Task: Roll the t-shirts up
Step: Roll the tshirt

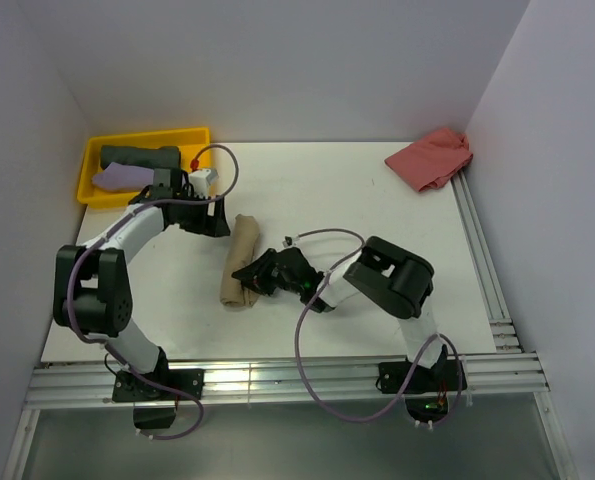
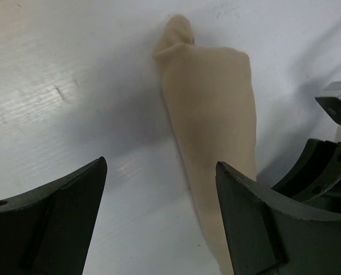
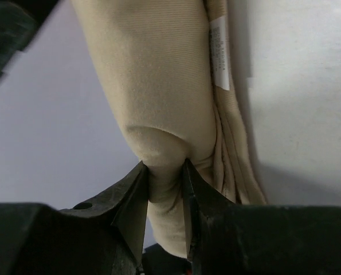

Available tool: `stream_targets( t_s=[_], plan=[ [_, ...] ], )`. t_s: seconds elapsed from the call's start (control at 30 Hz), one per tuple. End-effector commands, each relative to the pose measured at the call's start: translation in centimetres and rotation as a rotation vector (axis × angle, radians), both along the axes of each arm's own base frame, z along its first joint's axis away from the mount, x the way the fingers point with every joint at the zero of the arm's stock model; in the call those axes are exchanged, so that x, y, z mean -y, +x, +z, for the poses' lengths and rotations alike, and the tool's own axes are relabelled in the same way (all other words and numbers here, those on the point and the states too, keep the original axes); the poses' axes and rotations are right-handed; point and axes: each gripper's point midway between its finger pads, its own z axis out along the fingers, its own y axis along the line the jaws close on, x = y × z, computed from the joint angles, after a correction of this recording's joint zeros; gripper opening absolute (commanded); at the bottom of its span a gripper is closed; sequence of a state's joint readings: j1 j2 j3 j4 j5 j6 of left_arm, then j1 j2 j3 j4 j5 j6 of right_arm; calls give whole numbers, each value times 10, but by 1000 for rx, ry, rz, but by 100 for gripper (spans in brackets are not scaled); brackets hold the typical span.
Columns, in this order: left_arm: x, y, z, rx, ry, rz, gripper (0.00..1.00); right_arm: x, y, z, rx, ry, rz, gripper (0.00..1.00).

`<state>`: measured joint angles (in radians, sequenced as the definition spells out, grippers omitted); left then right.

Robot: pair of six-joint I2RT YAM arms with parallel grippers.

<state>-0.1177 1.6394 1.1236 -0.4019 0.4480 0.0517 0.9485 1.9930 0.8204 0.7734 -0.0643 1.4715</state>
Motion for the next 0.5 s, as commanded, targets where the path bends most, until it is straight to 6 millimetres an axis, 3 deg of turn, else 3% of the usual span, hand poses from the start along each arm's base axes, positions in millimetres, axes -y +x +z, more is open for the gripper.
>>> stream_targets(
  t_s=[0.0,0.03,0.3,0.4,0.43,0.47],
  plan=[
    [15,-13,-21,-47,-2,-69,82,0,-3,1,-65,174,-14,22],
    [17,-15,-25,-54,3,-76,82,-1,-1,9,-50,218,-16,22],
    [32,-22,-51,-125,46,-106,79,3,0,3,-84,289,-41,24],
    [30,-21,-60,-143,103,-87,78,7,0,-5,-81,208,-46,34],
    [28,-19,-62,-142,127,-74,77,12,-1,-16,-97,144,-62,37],
    [28,-20,-65,-148,138,-74,77,12,2,-8,-80,131,-69,41]
  ],
)
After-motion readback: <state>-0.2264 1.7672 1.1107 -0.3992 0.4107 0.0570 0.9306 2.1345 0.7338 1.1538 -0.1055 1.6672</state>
